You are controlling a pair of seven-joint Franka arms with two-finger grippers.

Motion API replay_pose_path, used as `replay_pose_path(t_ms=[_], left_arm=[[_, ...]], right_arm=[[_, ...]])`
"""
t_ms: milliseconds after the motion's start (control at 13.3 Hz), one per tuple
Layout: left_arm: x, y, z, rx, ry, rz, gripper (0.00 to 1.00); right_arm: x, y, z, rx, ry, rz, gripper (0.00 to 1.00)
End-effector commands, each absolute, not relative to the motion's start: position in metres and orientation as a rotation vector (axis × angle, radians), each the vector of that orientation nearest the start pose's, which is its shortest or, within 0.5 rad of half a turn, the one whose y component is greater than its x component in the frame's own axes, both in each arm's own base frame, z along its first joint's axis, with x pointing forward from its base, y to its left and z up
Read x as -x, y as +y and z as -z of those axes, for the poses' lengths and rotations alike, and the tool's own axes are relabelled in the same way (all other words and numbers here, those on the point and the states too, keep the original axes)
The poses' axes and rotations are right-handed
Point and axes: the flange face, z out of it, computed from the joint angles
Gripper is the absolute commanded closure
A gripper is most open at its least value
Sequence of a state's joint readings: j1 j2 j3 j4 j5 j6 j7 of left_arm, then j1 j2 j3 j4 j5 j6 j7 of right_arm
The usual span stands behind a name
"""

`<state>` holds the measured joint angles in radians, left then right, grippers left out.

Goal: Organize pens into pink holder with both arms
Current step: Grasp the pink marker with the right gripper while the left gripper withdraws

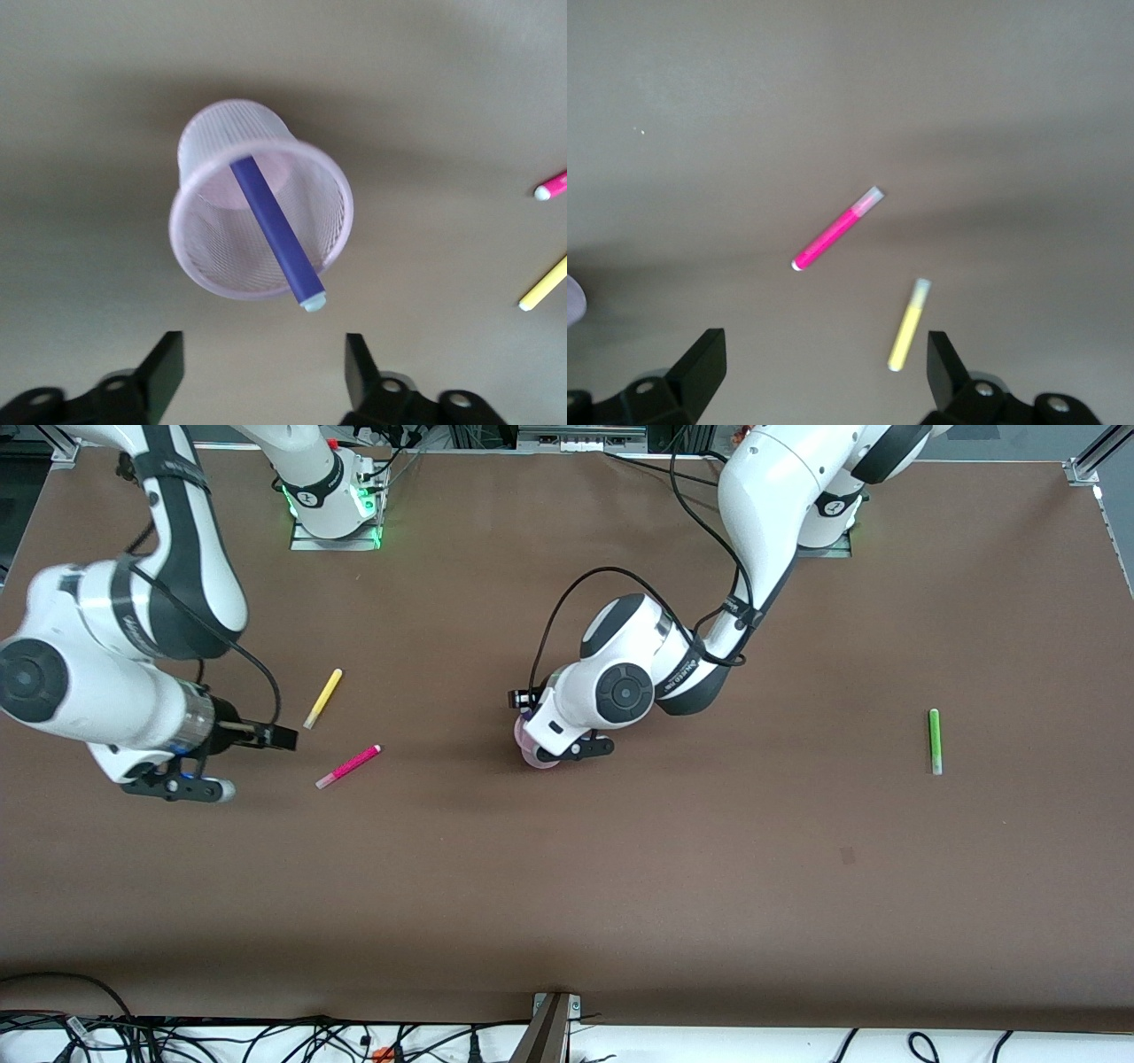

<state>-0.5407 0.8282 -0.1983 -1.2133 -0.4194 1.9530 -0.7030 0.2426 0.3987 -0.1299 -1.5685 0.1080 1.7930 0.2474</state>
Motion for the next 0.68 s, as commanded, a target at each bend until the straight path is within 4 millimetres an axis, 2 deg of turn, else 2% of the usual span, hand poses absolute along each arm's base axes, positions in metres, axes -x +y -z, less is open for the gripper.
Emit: replay_pose_path(t_ms=[0,150,225,300,451,601], left_arm=[[-0.592,-0.453,-0.35,3.41,-0.443,-0.724,0.0],[-0.599,-0.418,-0.393,3.338,-0.478,-0.628,0.0],[-0.603,-0.393,-0.413,3.292,-0.478,-0.563,0.0],[-0.607,-0.364,-0.427,3.241,-0.486,-0.568,0.0],[-0.611,-0.307,-0.464,3.13,-0.47,-0.461,0.0],[-0.616,-0.241,-0.488,3.075,-0.377,-0.376,0.0]], right_arm=[[-0.657,0.092,-0.372,3.074,0.329,-0.291,0.0],[-0.66,0.104,-0.333,3.076,0.404,-0.313,0.0],[-0.663,0.105,-0.309,3.055,0.541,-0.323,0.01],[-0.665,0.109,-0.291,3.017,0.684,-0.338,0.02],[-0.665,0.117,-0.25,2.901,0.974,-0.405,0.02],[-0.657,0.118,-0.221,2.859,1.094,-0.451,0.02]])
